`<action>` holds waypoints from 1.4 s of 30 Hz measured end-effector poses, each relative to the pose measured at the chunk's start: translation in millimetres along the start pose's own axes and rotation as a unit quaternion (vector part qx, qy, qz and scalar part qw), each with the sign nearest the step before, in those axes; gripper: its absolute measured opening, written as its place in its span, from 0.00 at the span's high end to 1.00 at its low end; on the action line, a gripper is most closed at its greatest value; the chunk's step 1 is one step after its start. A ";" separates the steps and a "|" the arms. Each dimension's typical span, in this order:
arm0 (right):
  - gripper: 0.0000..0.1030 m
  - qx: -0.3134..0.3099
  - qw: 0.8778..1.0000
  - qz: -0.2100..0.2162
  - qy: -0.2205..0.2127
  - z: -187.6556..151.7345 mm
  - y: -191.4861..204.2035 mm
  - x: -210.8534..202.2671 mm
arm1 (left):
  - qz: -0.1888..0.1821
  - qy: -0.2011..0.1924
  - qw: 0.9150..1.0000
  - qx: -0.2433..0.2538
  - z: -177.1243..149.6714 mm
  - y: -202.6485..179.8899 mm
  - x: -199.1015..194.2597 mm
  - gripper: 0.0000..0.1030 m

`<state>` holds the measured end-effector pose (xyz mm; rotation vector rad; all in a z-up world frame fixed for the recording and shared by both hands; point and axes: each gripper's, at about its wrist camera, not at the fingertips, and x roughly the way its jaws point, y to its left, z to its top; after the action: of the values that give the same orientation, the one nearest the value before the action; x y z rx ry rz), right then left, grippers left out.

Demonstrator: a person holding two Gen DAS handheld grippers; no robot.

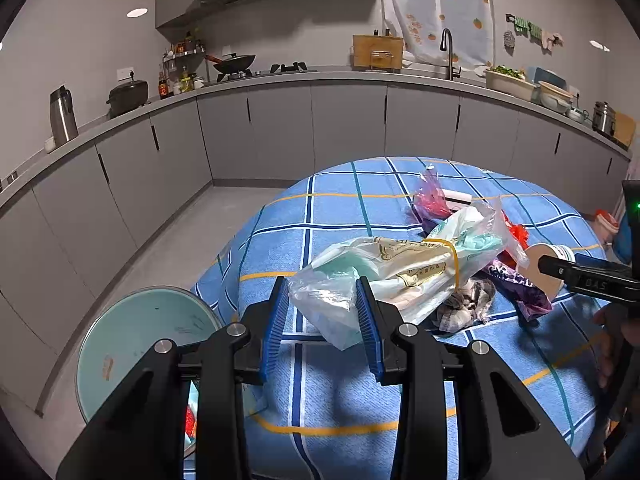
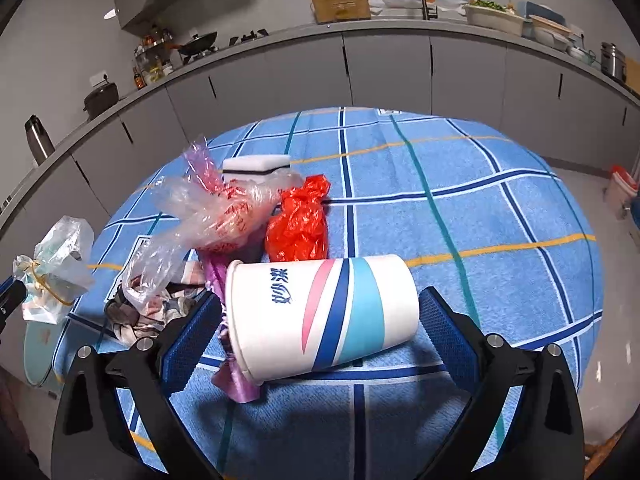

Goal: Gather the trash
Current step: 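Grasp the white paper cup with the right tool while the left tool holds the clear bag, then carry the clear bag and paper cup over the teal bucket with both tools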

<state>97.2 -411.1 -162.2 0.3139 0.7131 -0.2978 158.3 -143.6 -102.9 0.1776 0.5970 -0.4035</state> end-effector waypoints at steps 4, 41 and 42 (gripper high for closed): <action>0.17 -0.008 1.000 -0.010 -0.008 -1.8 1.8 -4.5 | 0.000 -0.003 1.000 -0.001 0.6 -0.5 -1.1 0.66; 0.95 -0.123 0.982 -0.078 -0.120 1.4 55.8 -67.4 | 0.022 -0.040 0.999 -0.027 6.8 30.1 -40.3 0.66; 0.95 -0.125 0.981 -0.077 -0.128 1.6 58.2 -71.3 | 0.024 -0.041 0.998 -0.029 6.8 31.2 -41.3 0.66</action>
<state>68.5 -347.3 -102.3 -0.0193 0.5145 -0.3837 143.8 -104.1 -72.0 0.1200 0.5222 -0.3446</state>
